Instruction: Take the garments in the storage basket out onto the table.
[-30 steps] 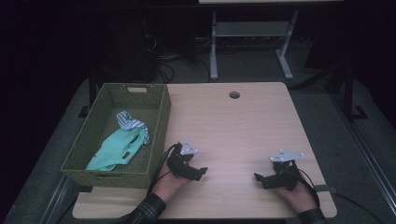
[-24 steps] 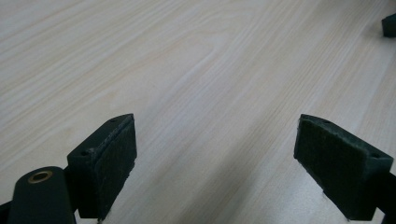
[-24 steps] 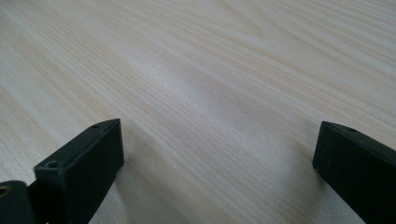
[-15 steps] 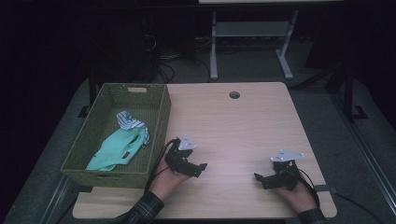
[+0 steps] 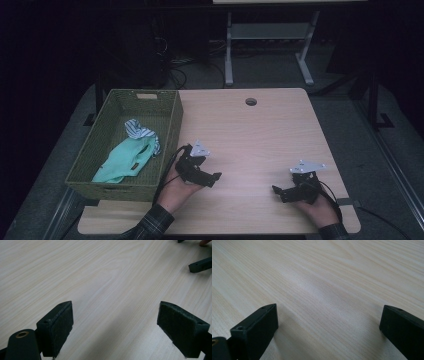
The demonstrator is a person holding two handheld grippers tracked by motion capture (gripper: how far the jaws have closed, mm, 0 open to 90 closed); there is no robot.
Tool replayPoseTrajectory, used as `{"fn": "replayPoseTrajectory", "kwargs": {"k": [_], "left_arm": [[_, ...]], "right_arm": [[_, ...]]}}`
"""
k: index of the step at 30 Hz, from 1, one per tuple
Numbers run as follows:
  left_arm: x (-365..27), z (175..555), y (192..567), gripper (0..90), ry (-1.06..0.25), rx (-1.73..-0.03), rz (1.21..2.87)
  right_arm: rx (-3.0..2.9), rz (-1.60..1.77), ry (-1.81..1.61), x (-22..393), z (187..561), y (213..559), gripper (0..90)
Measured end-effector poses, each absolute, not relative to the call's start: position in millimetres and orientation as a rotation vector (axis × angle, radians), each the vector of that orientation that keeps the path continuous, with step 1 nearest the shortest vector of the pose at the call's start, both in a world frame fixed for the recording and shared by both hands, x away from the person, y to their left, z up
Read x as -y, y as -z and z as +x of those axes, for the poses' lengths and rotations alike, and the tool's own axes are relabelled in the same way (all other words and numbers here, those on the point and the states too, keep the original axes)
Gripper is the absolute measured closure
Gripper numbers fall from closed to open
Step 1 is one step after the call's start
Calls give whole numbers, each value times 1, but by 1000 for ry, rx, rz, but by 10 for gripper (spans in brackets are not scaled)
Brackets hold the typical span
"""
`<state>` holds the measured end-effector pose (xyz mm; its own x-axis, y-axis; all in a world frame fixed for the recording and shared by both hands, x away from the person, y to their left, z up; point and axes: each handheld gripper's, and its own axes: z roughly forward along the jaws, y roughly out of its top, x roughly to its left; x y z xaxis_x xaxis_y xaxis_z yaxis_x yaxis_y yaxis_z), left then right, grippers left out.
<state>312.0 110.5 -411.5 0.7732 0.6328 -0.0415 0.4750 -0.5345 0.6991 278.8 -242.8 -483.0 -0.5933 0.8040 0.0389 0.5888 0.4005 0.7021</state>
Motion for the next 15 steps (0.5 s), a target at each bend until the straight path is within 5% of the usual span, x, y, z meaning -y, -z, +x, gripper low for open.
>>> {"fn": "replayPoseTrajectory", "kwargs": {"k": [15], "left_arm": [[-112, 321, 381, 128, -271, -807, 2215]], "right_arm": [[-2355, 1214, -995, 243, 279, 483, 14]]}}
